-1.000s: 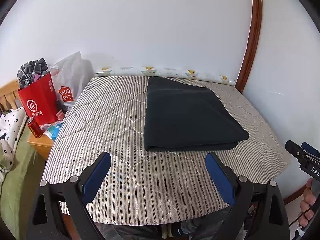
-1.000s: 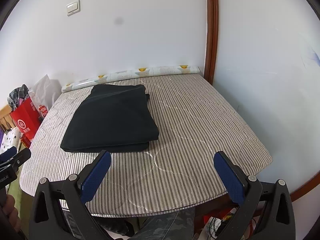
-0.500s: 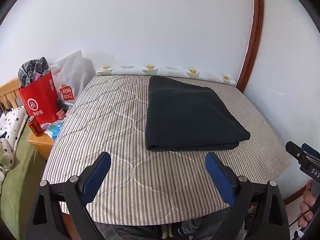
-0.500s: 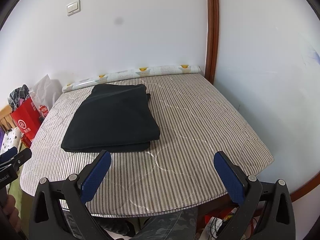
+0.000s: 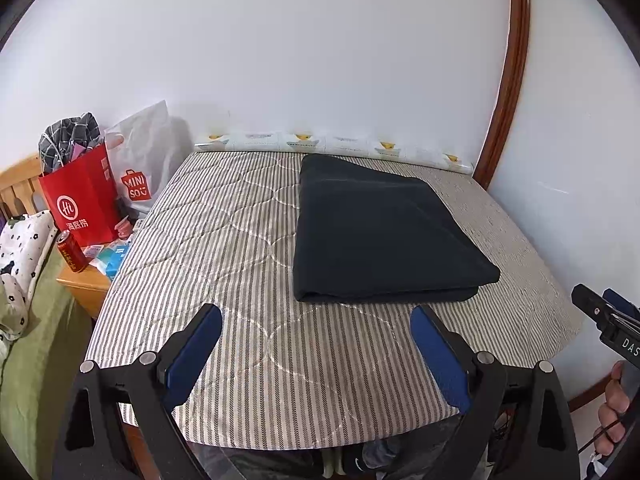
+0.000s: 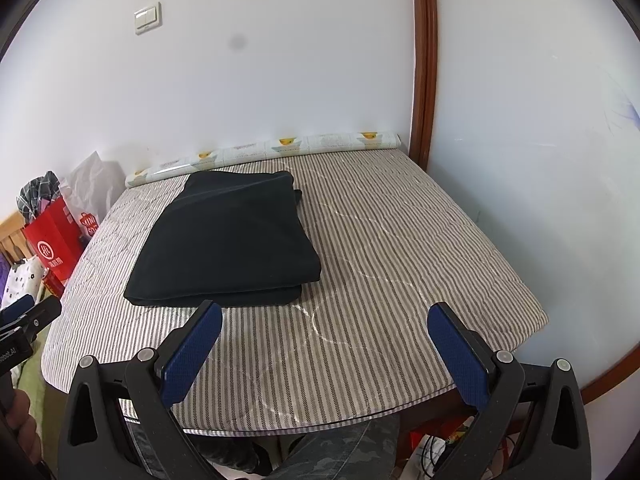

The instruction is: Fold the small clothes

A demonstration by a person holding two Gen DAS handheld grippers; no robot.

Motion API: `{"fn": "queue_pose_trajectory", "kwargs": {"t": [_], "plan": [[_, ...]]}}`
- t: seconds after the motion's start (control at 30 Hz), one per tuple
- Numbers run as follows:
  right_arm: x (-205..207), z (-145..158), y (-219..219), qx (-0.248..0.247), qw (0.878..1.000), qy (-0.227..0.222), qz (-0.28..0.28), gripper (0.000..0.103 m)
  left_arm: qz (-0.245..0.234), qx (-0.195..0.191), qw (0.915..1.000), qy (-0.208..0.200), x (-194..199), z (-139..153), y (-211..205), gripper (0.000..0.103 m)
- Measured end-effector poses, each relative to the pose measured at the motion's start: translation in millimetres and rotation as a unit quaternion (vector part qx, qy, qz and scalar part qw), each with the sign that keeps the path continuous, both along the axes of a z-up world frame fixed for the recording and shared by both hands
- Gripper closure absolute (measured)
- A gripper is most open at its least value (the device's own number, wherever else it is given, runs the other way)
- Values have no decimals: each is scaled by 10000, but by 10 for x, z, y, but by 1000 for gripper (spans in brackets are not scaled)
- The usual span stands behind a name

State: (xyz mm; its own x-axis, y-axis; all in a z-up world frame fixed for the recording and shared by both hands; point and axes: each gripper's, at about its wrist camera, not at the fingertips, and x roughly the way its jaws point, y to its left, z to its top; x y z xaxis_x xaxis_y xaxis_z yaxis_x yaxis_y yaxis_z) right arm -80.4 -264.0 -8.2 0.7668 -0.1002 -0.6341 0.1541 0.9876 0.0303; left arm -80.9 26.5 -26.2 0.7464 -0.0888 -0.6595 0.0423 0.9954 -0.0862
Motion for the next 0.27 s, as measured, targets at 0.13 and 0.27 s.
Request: {"fn": "queue_pose_trajectory", "kwargs": {"t": [0.13, 0.27], "plan": [[4, -15, -4, 44, 10000, -16, 29, 2, 3, -16, 10000, 0, 19, -6, -5, 7], [63, -70, -7, 45, 10000, 67, 46, 2, -48, 97, 9999, 8, 60, 0, -37, 7]]}}
